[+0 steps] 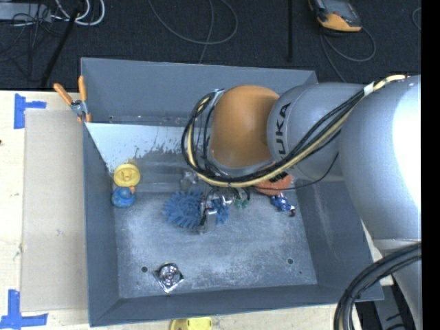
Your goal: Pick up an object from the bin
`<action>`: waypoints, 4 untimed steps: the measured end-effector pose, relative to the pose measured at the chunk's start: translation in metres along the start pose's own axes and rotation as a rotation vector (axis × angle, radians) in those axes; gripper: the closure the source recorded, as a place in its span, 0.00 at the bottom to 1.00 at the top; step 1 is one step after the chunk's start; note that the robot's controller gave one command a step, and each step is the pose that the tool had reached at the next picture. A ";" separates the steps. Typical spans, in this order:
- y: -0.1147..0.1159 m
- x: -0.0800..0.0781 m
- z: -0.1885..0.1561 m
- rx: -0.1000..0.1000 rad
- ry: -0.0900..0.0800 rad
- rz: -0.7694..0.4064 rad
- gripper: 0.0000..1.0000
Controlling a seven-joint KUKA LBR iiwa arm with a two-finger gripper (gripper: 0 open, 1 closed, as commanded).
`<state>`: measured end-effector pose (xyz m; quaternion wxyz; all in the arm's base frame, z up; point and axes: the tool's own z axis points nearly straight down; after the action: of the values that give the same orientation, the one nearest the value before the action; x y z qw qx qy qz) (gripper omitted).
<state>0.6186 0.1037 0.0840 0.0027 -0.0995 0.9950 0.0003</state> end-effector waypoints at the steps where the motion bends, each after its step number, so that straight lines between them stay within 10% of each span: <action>1: -0.004 -0.006 0.023 -0.005 -0.009 0.095 1.00; 4: -0.009 -0.001 0.012 0.000 0.006 0.165 1.00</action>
Offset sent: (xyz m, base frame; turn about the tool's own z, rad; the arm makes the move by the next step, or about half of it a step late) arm 0.0000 0.0000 0.0000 0.0000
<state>0.6213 0.0948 0.0723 -0.0003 -0.0172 0.9999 0.0002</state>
